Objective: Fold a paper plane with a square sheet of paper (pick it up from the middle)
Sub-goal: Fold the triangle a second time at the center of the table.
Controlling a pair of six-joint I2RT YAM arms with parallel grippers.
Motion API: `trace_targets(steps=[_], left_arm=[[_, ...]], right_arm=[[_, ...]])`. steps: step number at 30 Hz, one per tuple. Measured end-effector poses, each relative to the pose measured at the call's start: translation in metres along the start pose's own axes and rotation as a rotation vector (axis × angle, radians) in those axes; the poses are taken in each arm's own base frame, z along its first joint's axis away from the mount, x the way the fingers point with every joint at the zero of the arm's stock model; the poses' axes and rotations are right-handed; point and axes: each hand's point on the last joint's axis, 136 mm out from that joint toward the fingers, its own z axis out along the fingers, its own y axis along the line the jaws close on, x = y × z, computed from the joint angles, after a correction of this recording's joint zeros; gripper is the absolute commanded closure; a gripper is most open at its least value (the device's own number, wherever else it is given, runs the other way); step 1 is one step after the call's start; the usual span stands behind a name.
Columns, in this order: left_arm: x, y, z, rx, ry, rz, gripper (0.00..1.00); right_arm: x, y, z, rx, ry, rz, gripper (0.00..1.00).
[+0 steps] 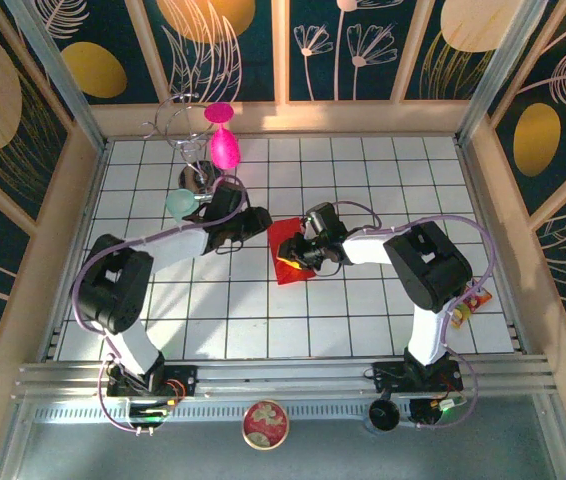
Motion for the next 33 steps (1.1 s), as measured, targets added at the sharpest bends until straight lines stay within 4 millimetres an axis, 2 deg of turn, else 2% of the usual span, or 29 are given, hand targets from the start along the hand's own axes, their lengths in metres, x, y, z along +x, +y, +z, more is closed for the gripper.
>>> trace_targets(steps=[4, 8, 11, 15, 19, 27, 33], left_arm=[[0.004, 0.010, -0.014, -0.011, -0.017, -0.025, 0.50], [0.014, 0.021, -0.016, -0.022, 0.001, -0.046, 0.49], [0.023, 0.027, -0.015, -0.024, 0.027, -0.067, 0.54], [0.032, 0.027, -0.014, -0.008, 0.058, -0.090, 0.65], [0.041, 0.015, -0.011, 0.028, 0.084, -0.079, 0.77], [0.069, 0.006, 0.006, 0.045, 0.158, -0.059, 0.91], [0.086, 0.009, 0.021, 0.026, 0.211, -0.054, 0.97]], right_arm=[[0.000, 0.004, 0.000, -0.015, 0.002, -0.005, 0.59], [0.000, 0.005, -0.001, -0.020, 0.002, -0.007, 0.56], [0.000, 0.006, -0.001, -0.024, -0.002, -0.010, 0.57], [0.000, 0.002, -0.001, -0.018, -0.008, -0.013, 0.70], [0.001, -0.007, -0.001, 0.019, -0.015, -0.003, 0.86], [0.002, -0.014, -0.001, 0.053, -0.015, 0.005, 0.97], [0.002, -0.015, -0.001, 0.054, -0.015, 0.005, 1.00]])
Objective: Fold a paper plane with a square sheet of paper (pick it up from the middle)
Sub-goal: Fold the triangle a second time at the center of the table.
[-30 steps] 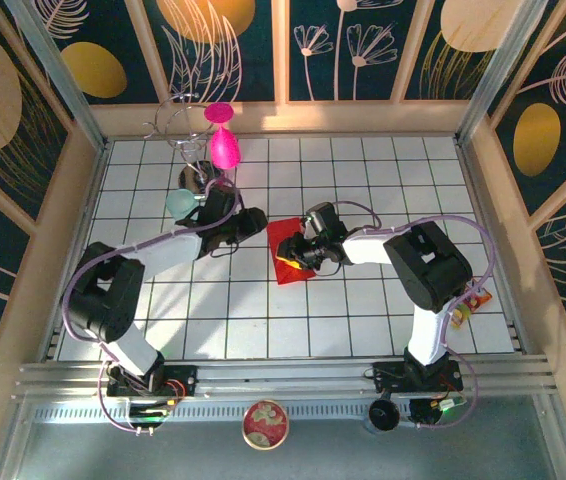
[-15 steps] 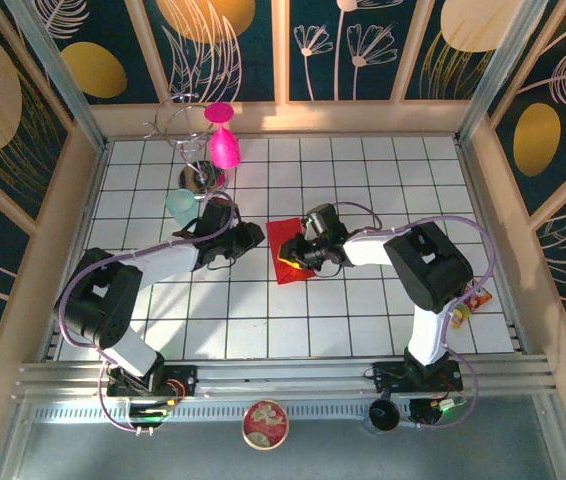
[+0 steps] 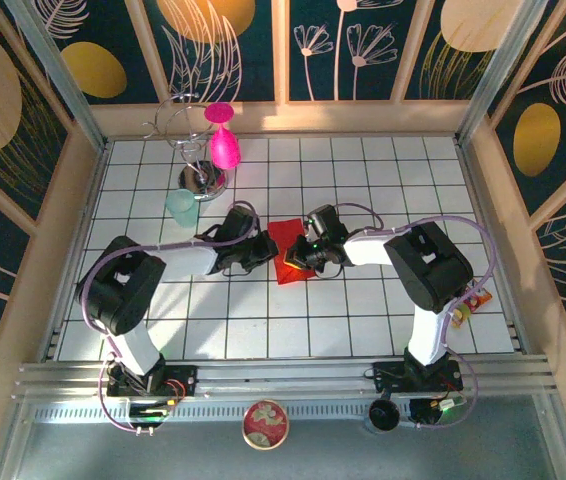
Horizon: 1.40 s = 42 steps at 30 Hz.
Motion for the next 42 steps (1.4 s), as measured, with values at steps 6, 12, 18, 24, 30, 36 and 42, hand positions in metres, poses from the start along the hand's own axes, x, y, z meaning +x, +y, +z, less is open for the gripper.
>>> trace_targets(steps=[6, 12, 18, 24, 30, 36, 42], left_arm=[[0.001, 0.006, 0.014, -0.023, 0.019, -0.006, 0.98], [-0.006, -0.001, 0.021, -0.016, 0.012, -0.002, 0.99], [-0.006, 0.010, 0.024, -0.057, 0.007, -0.002, 1.00], [-0.006, 0.015, 0.025, -0.076, 0.008, 0.016, 1.00], [-0.005, 0.015, 0.025, -0.076, 0.009, 0.035, 1.00], [-0.005, 0.014, 0.025, -0.076, 0.009, 0.044, 1.00], [-0.005, 0.014, 0.025, -0.076, 0.010, 0.050, 1.00]], right_arm=[[0.000, 0.000, 0.000, -0.001, 0.000, 0.000, 1.00], [0.000, 0.000, 0.000, -0.002, 0.000, -0.001, 1.00], [0.000, 0.001, 0.000, -0.004, -0.001, -0.002, 1.00], [-0.003, 0.009, -0.006, -0.026, -0.014, -0.027, 0.99], [-0.019, 0.018, -0.024, -0.059, -0.065, -0.082, 0.99], [-0.024, 0.006, -0.022, -0.034, -0.065, -0.089, 0.99], [-0.021, -0.012, -0.015, 0.022, -0.050, -0.075, 0.99]])
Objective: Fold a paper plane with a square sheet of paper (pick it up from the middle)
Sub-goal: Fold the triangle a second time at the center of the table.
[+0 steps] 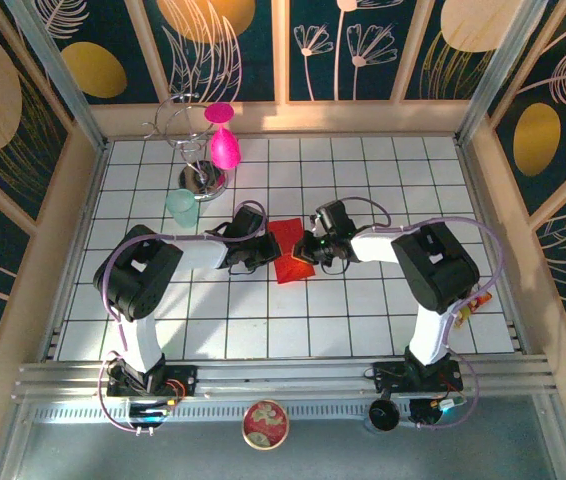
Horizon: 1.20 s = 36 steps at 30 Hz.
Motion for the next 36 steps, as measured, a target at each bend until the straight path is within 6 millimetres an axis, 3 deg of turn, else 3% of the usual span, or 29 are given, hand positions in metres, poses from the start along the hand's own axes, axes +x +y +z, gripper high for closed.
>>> trace_targets(steps=[10, 15, 21, 31, 36], left_arm=[[0.002, -0.001, -0.010, -0.036, 0.010, 0.028, 0.94], [-0.001, -0.033, -0.028, 0.023, -0.016, 0.076, 0.94], [0.027, -0.055, -0.024, 0.053, 0.027, 0.129, 0.97], [0.032, -0.054, -0.020, 0.050, 0.038, 0.118, 1.00], [0.037, -0.044, -0.017, 0.036, 0.046, 0.115, 1.00]], right_arm=[[0.000, -0.004, 0.002, 0.013, -0.004, 0.031, 1.00], [0.000, -0.004, 0.002, 0.011, -0.006, 0.059, 1.00], [0.000, -0.005, 0.003, 0.011, -0.006, 0.081, 1.00], [0.000, -0.005, 0.003, 0.010, -0.003, 0.083, 1.00], [0.000, -0.005, 0.003, 0.009, -0.003, 0.085, 1.00]])
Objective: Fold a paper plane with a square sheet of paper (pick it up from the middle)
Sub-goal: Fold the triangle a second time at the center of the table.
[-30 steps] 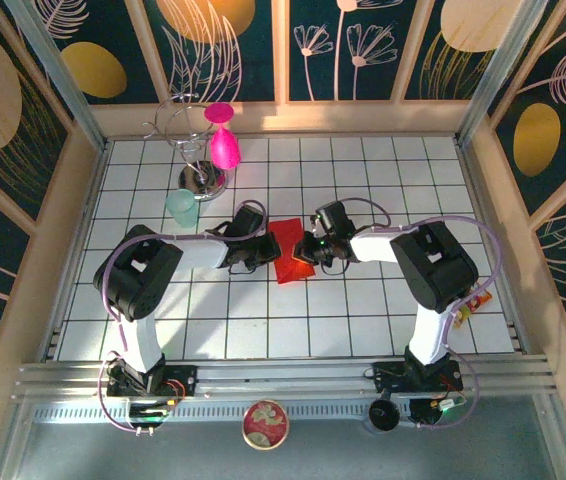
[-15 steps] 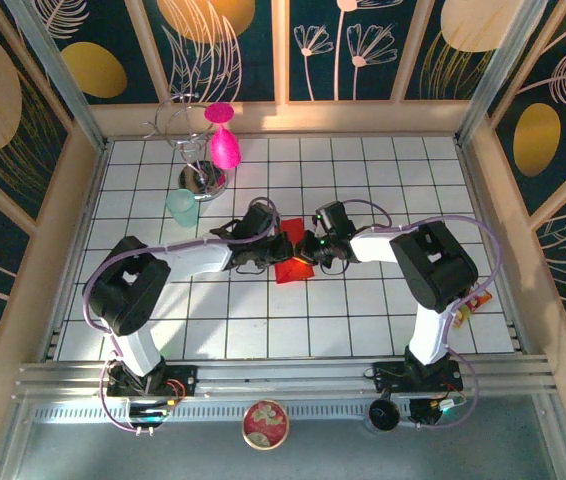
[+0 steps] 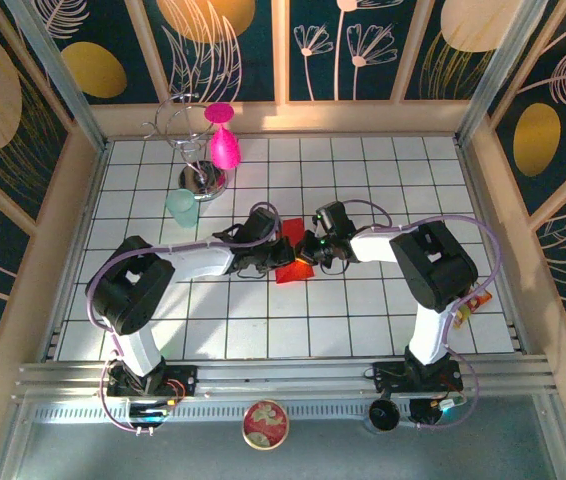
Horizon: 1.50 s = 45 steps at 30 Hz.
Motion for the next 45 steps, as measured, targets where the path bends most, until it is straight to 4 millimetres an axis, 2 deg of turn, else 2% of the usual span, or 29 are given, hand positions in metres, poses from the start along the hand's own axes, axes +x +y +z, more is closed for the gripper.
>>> trace_targets(steps=[5, 7, 12, 20, 32, 37, 45], left_arm=[[0.019, 0.027, 0.001, -0.061, 0.030, -0.024, 1.00], [0.021, 0.030, 0.001, -0.069, 0.036, -0.027, 1.00], [0.019, 0.025, 0.002, -0.050, 0.033, -0.023, 1.00], [0.002, 0.005, 0.009, -0.023, 0.013, -0.013, 1.00], [0.005, 0.011, 0.014, -0.042, 0.027, -0.016, 1.00], [0.016, 0.028, 0.017, -0.076, 0.052, -0.021, 1.00], [0.017, 0.028, 0.017, -0.064, 0.049, -0.011, 1.00]], right_arm=[[0.000, 0.000, 0.000, -0.001, -0.001, 0.000, 1.00], [0.000, 0.000, 0.000, -0.001, -0.001, 0.001, 1.00], [0.000, 0.001, 0.000, -0.002, -0.001, 0.003, 1.00], [-0.001, 0.001, 0.000, -0.008, -0.007, 0.000, 1.00], [-0.001, 0.000, 0.001, -0.008, -0.008, 0.000, 1.00], [-0.001, 0.000, 0.000, -0.008, -0.008, 0.000, 1.00], [-0.001, 0.000, 0.001, -0.008, -0.008, 0.000, 1.00]])
